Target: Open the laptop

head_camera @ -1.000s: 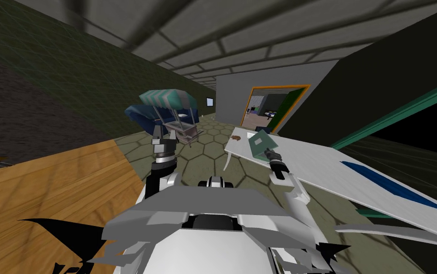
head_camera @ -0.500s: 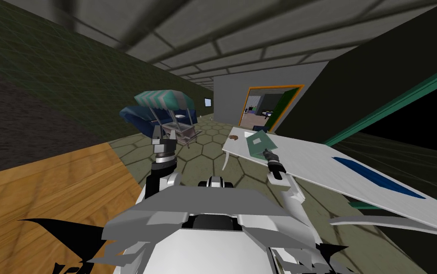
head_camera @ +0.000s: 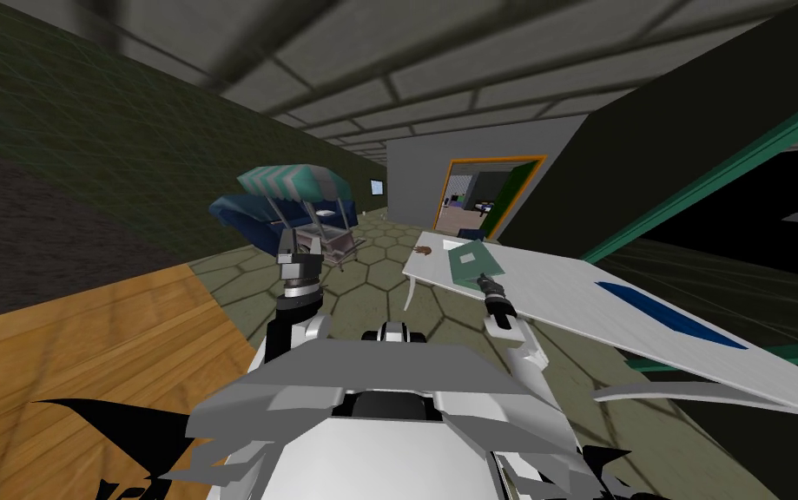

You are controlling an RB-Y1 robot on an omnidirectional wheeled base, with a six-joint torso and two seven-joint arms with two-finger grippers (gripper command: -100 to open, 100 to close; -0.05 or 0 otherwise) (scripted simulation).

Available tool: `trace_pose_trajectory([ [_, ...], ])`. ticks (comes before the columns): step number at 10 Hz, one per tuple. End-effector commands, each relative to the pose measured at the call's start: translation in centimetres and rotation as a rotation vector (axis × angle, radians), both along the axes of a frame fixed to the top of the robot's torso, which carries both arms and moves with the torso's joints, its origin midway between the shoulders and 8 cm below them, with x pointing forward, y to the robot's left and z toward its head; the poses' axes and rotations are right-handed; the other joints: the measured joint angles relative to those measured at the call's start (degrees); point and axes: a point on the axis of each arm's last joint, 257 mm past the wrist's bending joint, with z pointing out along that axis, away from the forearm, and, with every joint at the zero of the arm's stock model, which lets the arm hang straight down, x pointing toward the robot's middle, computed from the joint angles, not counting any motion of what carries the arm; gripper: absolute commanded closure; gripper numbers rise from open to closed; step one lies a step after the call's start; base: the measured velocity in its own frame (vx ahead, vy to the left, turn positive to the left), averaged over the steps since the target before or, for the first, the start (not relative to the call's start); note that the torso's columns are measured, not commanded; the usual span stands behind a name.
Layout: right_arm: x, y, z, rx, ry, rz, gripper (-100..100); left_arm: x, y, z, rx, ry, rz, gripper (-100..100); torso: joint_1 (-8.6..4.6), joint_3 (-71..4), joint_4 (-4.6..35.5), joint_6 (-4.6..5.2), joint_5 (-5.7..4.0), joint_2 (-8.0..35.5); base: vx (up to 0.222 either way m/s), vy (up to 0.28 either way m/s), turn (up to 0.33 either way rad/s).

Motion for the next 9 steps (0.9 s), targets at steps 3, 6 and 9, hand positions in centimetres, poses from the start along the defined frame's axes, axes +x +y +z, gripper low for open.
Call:
trace_pose_trajectory([
  [3,-0.1,1.0,-0.7,0.051,-0.021,0.009,100,0.0,0.0,0.0,0.0,0.0,0.0,0,0.13,0.07,0.02,-0.05,0.0,0.11,0.002,-0.03,-0.039],
  [6,-0.4,3.0,-3.8,0.17,-0.05,0.035,100,0.0,0.0,0.0,0.0,0.0,0.0,0,-0.06,0.14,0.13,0.23,0.1,0.26,0.032,-0.055,-0.064],
  [9,-0.7,4.5,-5.8,0.248,-0.07,0.05,100,0.0,0.0,0.0,0.0,0.0,0.0,0,-0.32,-0.06,-0.17,0.07,-0.23,-0.15,0.039,-0.052,-0.05],
])
